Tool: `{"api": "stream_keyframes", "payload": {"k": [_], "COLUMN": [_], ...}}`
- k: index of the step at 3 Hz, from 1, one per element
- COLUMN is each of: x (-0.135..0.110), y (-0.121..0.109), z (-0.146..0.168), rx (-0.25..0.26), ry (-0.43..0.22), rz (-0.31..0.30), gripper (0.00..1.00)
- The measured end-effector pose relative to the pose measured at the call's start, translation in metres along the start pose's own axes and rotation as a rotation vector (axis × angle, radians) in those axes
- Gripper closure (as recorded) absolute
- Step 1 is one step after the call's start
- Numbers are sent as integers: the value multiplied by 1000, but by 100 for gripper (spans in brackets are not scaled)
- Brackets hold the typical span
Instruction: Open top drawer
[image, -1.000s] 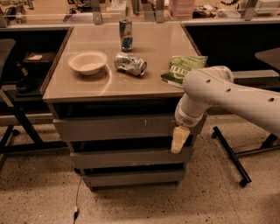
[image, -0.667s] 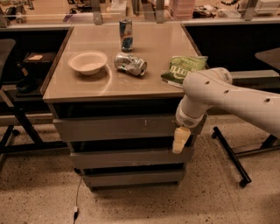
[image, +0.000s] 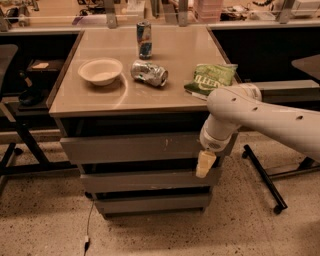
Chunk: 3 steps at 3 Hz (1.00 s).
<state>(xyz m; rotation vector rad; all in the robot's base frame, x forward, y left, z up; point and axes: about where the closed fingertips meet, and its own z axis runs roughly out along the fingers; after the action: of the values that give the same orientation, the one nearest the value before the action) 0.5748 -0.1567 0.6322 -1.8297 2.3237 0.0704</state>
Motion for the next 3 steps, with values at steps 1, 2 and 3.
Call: {"api": "stream_keyframes", "payload": {"k": [1, 2, 3], "x": [0, 0, 0], "y": [0, 0, 0], "z": [0, 0, 0], "rx": [0, 0, 0], "ry": [0, 0, 0], "rz": [0, 0, 0], "gripper": [41, 64, 87]}}
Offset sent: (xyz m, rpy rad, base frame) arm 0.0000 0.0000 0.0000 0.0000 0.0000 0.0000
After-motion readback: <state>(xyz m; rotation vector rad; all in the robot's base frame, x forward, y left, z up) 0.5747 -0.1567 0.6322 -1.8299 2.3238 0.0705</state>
